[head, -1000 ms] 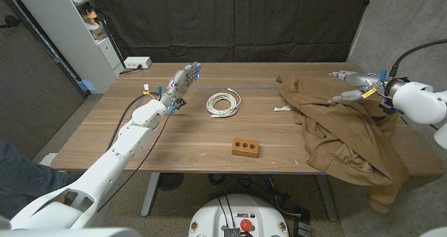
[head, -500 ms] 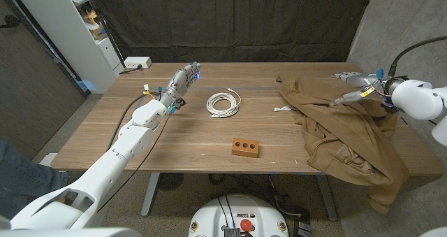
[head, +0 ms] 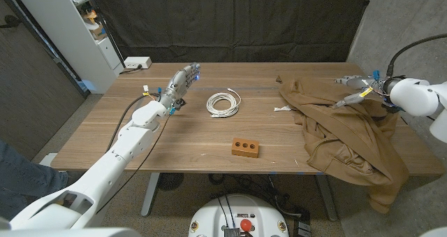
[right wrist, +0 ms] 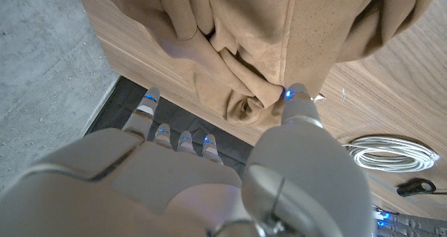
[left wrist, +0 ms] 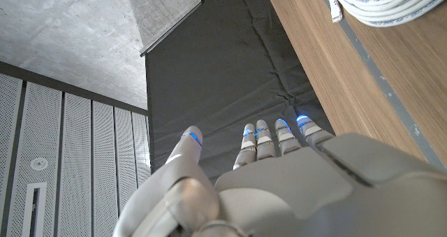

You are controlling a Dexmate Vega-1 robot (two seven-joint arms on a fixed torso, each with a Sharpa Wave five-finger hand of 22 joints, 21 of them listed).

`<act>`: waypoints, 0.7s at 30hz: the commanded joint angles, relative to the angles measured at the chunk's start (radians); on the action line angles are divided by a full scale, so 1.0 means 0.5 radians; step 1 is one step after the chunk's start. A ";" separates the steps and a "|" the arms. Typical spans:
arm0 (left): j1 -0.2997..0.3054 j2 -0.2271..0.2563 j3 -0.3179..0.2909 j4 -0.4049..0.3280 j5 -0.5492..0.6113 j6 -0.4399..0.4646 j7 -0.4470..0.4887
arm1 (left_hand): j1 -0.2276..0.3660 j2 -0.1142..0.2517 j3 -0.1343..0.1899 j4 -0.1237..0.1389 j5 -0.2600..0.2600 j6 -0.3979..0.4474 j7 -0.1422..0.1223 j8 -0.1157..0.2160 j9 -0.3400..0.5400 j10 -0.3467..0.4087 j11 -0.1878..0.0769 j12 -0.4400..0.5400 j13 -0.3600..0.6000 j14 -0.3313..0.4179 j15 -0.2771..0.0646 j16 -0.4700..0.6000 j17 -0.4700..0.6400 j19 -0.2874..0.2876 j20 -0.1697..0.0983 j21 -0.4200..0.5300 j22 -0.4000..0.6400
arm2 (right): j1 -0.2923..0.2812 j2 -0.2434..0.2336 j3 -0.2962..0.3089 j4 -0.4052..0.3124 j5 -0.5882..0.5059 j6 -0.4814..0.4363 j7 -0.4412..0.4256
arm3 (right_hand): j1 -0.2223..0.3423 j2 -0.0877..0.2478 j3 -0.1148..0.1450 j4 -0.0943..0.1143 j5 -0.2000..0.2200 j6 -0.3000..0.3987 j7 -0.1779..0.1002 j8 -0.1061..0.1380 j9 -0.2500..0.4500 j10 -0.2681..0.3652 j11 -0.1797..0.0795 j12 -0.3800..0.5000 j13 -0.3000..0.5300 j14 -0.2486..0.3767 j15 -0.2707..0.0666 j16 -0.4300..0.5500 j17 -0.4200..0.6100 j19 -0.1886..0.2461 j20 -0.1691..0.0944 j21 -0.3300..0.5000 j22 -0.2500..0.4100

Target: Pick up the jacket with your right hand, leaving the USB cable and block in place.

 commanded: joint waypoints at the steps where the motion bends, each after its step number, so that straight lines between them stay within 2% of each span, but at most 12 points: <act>1: -0.001 -0.003 0.001 0.025 -0.010 0.001 -0.012 | 0.005 -0.001 0.002 0.004 -0.006 0.009 -0.003 0.002 0.003 -0.002 -0.013 -0.006 0.006 0.000 -0.007 -0.002 0.004 0.005 0.014 0.001 0.004 | 0.087 -0.153 -0.134 0.056 0.125 -0.098 0.052 | 0.002 -0.012 -0.014 0.004 0.019 -0.050 -0.003 -0.020 -0.001 -0.092 0.019 -0.007 0.005 -0.150 0.016 0.011 -0.002 -0.022 0.001 0.013 0.004; 8: -0.011 -0.014 0.004 0.054 -0.016 -0.012 -0.025 | 0.003 -0.001 0.002 0.005 -0.006 0.014 -0.007 0.003 0.003 -0.001 -0.020 -0.006 0.006 0.001 -0.003 -0.002 0.004 0.007 0.059 0.004 0.005 | 0.090 -0.220 -0.159 0.058 0.174 -0.158 0.081 | 0.005 -0.011 -0.022 0.007 0.027 -0.080 -0.008 -0.030 -0.001 -0.110 0.024 -0.009 0.004 -0.139 0.014 0.019 -0.003 -0.018 0.000 0.025 0.007; 21: -0.021 -0.016 0.008 0.067 -0.017 -0.015 -0.032 | 0.002 -0.001 0.002 0.005 -0.005 0.021 -0.005 0.004 0.003 0.001 -0.013 -0.005 0.006 0.004 0.002 -0.001 0.004 0.006 0.056 0.005 0.006 | 0.166 -0.373 -0.328 0.063 0.313 -0.281 0.068 | 0.011 -0.012 -0.038 0.009 0.040 -0.136 0.030 -0.040 -0.001 -0.131 0.033 -0.008 0.003 -0.113 0.014 0.033 -0.004 0.016 -0.002 0.048 0.014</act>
